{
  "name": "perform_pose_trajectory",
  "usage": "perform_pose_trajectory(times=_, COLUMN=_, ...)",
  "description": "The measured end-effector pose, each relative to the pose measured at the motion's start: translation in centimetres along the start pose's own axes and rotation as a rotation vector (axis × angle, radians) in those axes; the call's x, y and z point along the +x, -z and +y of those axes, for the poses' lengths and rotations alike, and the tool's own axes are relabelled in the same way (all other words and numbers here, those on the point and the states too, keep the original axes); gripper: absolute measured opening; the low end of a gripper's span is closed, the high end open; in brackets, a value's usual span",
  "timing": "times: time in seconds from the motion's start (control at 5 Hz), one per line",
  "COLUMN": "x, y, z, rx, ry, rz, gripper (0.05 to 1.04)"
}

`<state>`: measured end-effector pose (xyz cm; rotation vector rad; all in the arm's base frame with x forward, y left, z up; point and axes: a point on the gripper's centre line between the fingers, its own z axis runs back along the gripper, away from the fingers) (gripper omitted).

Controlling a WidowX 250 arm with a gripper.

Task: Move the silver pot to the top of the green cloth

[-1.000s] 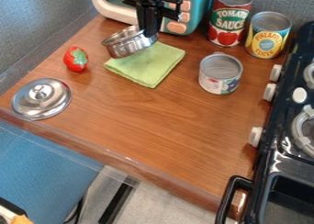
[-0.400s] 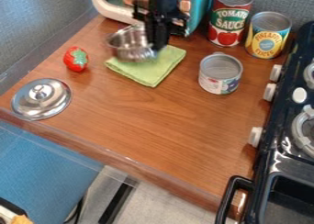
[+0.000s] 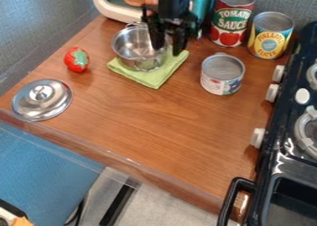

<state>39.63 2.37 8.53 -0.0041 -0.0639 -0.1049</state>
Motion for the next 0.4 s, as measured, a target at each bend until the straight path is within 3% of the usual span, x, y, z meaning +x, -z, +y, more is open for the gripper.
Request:
perform_pose_trajectory(times=0.2, x=-0.9, y=-1.7, z=-0.9, rx=0.010, ry=0.029, rz=0.002, gripper=1.005)
perform_pose_trajectory(times=0.4, x=-1.5, y=-2.8, z=-1.5, rx=0.027, ry=0.058, rz=-0.005, gripper=1.005)
